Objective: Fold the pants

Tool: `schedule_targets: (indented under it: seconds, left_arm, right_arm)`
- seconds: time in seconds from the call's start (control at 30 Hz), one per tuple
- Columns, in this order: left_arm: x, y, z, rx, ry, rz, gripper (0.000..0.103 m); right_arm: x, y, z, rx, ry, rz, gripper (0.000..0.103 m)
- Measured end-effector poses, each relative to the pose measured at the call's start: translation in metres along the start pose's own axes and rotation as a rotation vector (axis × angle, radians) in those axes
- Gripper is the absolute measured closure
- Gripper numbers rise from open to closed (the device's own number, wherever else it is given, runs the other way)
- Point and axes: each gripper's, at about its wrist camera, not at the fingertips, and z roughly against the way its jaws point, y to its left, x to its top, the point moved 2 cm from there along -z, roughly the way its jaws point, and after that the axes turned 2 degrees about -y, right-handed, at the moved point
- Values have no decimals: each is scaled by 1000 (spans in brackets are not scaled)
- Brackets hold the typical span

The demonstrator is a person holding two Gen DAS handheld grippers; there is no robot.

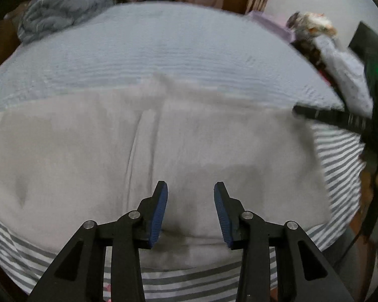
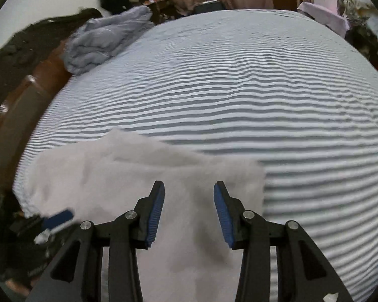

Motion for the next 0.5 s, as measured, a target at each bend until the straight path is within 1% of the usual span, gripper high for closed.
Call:
schedule_targets:
  seconds: [0.03, 0.1, 0.17, 0.3, 0.37, 0.5]
  left_arm:
    - [-3, 3, -6, 6, 15, 1, 63]
    - [-7, 9, -12, 8, 4, -4, 63]
    - [-11, 11, -14, 38, 5, -19, 63]
    - [-14, 13, -16, 30, -11, -20, 63]
    - [-14, 11, -18, 34, -18, -26, 62]
    - [-15, 16, -19, 32, -29, -20, 62]
  right_arm:
    - [2, -3, -9, -19, 19, 5, 64]
    - [-3, -8, -27, -42, 60, 21, 65]
    - [-13, -8, -38, -57, 91, 49, 65]
    - [-32, -3, -31, -25, 102, 67, 65]
    - [-46, -1, -21, -4, 105, 67, 65]
    - [-68, 5, -3, 18, 91, 67, 64]
